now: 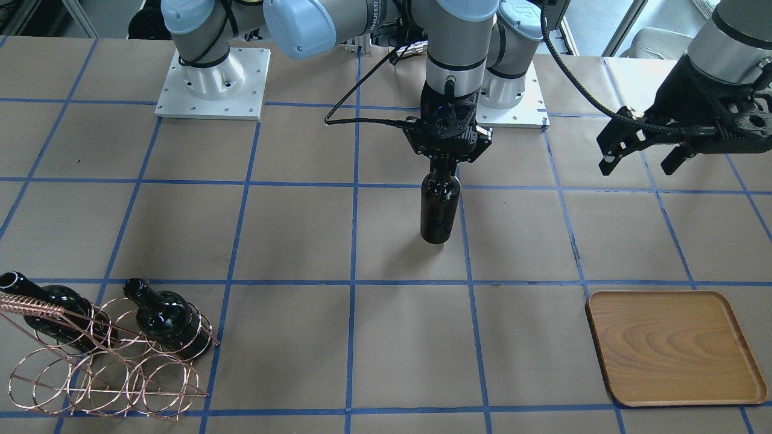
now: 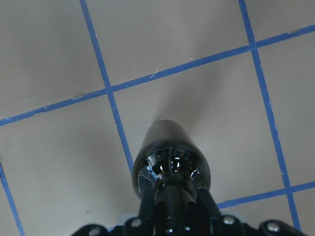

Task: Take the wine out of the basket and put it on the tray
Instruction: 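Lower the bottle onto the table near the left gripper and release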

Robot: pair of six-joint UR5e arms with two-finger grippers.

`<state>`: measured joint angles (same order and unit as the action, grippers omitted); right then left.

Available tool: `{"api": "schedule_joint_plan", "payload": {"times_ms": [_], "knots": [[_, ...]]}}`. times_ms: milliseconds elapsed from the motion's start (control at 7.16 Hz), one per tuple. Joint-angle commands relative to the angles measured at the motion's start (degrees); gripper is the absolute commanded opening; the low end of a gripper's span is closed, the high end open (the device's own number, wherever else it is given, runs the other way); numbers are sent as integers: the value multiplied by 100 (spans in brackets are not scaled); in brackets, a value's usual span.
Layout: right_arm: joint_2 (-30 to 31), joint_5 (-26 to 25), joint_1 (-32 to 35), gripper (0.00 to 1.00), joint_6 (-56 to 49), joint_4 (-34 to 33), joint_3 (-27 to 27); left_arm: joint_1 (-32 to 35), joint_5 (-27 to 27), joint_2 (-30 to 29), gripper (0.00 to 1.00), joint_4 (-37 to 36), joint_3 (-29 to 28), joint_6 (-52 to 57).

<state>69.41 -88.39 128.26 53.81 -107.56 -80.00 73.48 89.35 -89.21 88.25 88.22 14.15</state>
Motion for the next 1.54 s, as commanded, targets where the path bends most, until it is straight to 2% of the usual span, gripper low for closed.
{"api": "schedule_joint_plan", "payload": {"times_ms": [0, 279, 419, 559, 699, 838, 1257, 1397], "knots": [[-120, 15, 85, 22, 68, -11, 19, -1, -5, 0, 100, 0, 2, 0], [-155, 24, 85, 26, 270, -2, 19, -18, -23, 0, 100, 0, 2, 0], [-164, 24, 85, 33, 262, -2, 19, -27, -14, 0, 100, 0, 2, 0], [-190, 24, 85, 56, 236, -133, 19, -36, -23, 0, 100, 0, 2, 0], [-191, 24, 85, 90, 270, -203, 19, -36, -23, 0, 100, 0, -7, 0], [-164, 145, 85, 100, 270, -213, 19, -36, -23, 0, 100, 0, -7, 0], [299, 173, -20, 100, 157, -248, 45, -36, 12, 0, 100, 0, 2, 0], [476, 69, -203, 100, -166, -118, 37, -18, -14, 0, 100, 0, 2, 0]]}}
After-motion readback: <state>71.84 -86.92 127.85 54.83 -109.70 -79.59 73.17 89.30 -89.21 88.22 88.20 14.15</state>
